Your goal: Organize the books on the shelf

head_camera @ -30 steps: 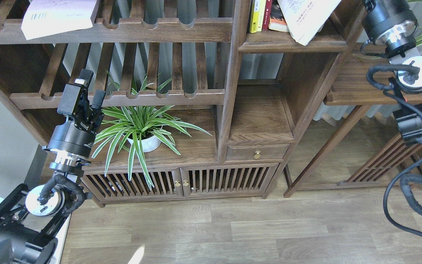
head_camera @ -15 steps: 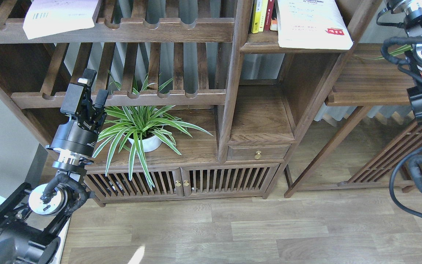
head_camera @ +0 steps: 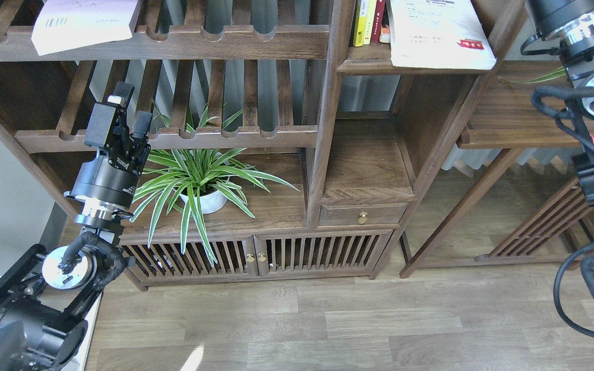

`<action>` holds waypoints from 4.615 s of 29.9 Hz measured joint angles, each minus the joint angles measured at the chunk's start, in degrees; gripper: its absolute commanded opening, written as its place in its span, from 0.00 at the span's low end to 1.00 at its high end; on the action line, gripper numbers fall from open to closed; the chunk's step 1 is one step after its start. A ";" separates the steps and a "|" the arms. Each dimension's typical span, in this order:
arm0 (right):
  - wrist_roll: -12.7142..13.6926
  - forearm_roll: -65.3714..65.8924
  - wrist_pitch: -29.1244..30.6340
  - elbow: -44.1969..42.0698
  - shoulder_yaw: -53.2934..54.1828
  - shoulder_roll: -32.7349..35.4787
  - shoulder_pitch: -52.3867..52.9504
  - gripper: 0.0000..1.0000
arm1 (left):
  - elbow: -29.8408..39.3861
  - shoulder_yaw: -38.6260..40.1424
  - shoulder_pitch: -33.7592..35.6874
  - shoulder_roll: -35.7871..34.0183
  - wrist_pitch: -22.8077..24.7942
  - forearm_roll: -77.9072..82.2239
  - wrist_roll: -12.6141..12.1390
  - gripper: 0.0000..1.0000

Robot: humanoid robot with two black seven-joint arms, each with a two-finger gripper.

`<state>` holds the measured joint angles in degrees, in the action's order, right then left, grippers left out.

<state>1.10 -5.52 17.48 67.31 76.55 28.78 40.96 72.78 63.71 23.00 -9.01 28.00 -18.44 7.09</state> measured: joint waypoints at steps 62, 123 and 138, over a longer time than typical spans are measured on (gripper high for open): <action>5.91 6.92 10.52 6.60 -1.13 -12.44 -13.36 0.60 | 18.78 14.19 5.22 -8.25 -47.93 -18.20 -0.95 0.95; 5.87 6.92 10.52 6.60 -1.23 -12.87 -12.23 0.57 | 6.41 18.74 14.44 -7.25 -55.23 -18.06 0.75 0.36; 5.87 6.92 10.52 6.51 -1.38 -14.02 -11.97 0.57 | 7.60 17.94 13.95 -7.63 -41.71 -15.86 0.74 0.03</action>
<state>6.97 1.41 28.00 73.82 75.18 14.76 28.99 80.38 81.65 36.95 -16.64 -13.71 -34.30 7.83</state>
